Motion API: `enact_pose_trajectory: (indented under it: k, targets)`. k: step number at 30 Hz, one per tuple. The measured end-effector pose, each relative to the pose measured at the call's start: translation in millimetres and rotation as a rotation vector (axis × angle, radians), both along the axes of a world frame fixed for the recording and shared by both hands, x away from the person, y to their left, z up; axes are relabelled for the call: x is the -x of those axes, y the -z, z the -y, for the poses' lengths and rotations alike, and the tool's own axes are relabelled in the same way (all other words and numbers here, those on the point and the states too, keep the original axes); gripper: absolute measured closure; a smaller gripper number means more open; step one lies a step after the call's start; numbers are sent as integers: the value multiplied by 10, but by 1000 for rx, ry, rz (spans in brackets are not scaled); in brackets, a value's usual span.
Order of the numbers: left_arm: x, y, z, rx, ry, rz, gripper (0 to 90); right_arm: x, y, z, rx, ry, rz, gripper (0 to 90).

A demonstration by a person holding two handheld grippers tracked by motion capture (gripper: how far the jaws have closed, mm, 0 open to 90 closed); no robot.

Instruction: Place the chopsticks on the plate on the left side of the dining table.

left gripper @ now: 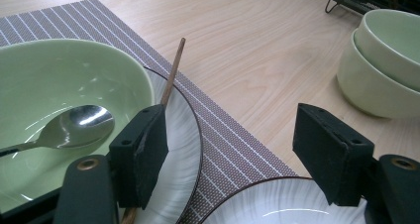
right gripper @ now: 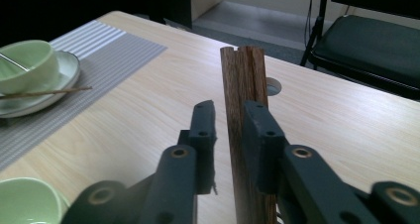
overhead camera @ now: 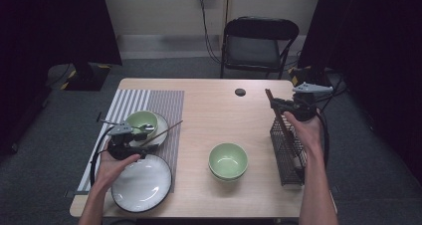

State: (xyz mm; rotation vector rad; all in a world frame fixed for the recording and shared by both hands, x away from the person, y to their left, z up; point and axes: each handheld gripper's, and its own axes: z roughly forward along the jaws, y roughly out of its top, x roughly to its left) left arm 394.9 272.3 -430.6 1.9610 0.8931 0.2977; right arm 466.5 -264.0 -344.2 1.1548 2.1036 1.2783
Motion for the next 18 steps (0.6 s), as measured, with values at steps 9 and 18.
enact_pose_trajectory:
  k: [9, 18]
  targets:
    - [6, -12, -43, -3, -11, 6, 294, -55, 47, -99, 105, 37, -8, 793]
    - [-6, 1, -24, 22, -1, -2, 293, -21, 10, 19, 56, 46, 15, 855]
